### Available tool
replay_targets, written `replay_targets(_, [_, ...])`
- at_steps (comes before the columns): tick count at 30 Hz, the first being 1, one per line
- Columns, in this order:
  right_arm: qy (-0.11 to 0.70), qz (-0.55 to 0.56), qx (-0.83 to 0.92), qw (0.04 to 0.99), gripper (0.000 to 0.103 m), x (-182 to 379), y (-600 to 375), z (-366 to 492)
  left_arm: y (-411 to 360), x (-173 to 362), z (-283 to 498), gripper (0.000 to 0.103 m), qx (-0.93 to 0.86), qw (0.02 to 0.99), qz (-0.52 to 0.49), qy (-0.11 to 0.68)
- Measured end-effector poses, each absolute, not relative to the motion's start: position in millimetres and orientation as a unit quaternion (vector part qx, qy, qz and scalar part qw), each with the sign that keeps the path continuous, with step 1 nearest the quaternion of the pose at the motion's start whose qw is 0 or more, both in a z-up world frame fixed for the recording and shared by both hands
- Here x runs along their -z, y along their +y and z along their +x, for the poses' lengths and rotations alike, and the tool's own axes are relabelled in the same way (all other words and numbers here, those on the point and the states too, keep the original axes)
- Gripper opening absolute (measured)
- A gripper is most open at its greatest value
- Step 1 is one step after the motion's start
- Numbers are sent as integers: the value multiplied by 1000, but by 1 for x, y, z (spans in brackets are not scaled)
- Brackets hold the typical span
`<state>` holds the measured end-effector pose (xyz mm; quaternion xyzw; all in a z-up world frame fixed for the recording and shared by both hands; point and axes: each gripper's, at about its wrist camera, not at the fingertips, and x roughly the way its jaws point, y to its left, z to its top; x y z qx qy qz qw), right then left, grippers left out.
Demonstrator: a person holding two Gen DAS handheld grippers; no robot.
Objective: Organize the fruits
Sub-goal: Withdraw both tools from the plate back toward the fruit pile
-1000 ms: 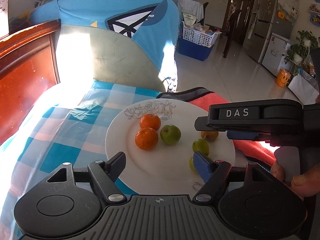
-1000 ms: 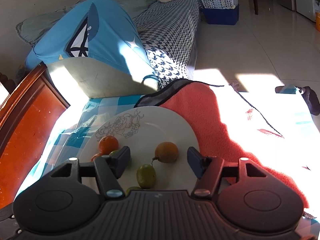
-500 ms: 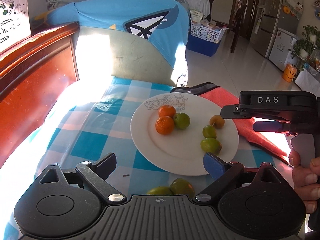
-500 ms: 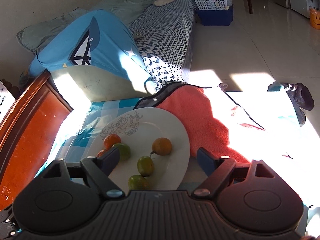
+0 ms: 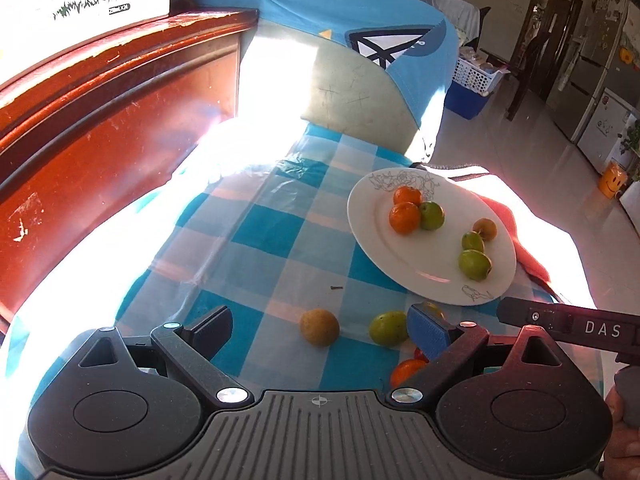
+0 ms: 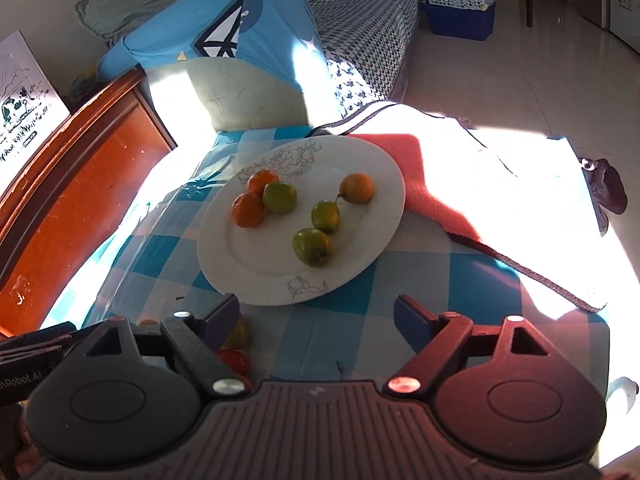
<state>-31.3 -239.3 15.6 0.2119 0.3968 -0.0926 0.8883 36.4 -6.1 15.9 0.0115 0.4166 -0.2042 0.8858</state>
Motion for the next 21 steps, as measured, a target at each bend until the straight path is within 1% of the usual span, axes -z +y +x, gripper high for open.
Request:
replay_targets(5, [402,202,81,889,85,-12,-221,-53,9,-11,30,97,188,886,8,424])
replay_targets(13, [409,184,59,892,85,-8,-195,-83,21,-1,15,97,181,884,31,429])
replay_targets(21, [415,158,35,895,84,-3,-173,-102,22,0,14,96,166,894,42,413])
